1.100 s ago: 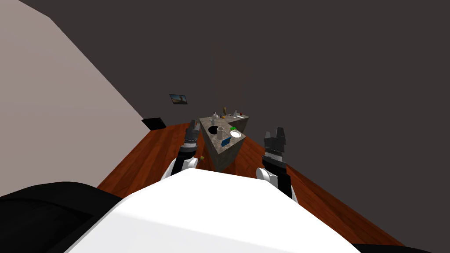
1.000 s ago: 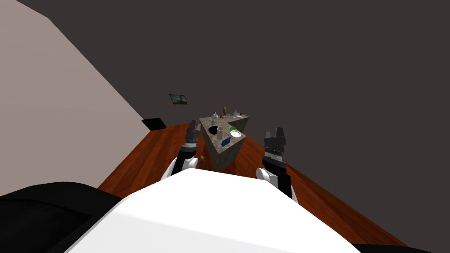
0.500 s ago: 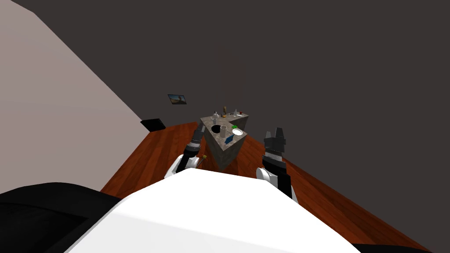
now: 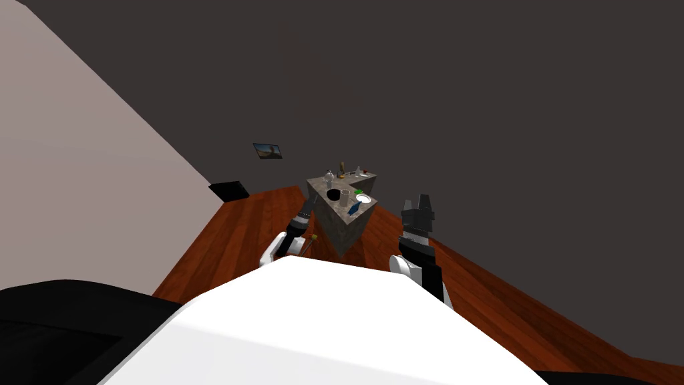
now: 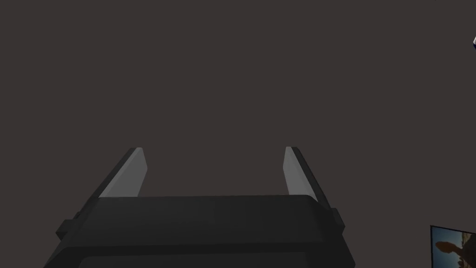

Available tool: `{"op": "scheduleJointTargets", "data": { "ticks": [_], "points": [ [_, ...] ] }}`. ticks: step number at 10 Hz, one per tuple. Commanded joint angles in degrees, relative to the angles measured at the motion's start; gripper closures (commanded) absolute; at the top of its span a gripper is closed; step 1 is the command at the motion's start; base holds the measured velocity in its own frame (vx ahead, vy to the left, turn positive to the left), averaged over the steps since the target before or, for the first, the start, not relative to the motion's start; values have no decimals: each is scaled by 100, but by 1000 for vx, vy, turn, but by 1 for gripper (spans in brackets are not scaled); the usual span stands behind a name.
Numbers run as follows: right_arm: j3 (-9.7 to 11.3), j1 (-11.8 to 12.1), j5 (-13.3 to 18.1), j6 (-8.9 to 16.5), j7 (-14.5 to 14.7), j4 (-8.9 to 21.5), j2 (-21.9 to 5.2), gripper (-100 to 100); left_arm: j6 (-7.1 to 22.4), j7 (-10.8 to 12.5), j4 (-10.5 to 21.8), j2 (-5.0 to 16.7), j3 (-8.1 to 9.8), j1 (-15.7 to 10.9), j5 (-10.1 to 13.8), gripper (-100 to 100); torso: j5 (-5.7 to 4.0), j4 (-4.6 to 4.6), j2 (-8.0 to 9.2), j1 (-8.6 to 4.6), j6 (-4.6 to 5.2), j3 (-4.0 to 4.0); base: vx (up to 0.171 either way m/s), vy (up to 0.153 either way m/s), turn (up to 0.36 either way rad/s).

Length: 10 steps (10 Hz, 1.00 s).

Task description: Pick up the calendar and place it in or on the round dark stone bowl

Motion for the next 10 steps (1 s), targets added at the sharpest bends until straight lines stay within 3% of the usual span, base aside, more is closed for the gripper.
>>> {"op": "scheduleJointTargets", "data": {
  "ticks": [1,4,6,9,10],
  "points": [
    [0,0,0,0,0,0,0,0,-69,-61,286,55,-27,-185,-196,-100,0,0,0,0,0,0,-100,104,-125],
    [0,0,0,0,0,0,0,0,-97,-108,622,82,-41,-329,-335,-100,0,1,0,0,0,1,-71,85,-64],
    [0,0,0,0,0,0,0,0,-140,-220,1020,117,-65,-626,-630,-100,-1,-1,-5,-6,0,-3,-98,100,-130],
    [0,0,0,0,0,0,0,0,-155,-285,1393,127,-73,-778,-784,-100,-1,2,6,-8,-1,4,-85,71,-57],
    [0,1,0,0,0,0,0,0,-164,-356,1593,134,-77,-930,-942,-100,-3,0,-5,-14,-2,-2,-66,54,-104]
  ]
}}
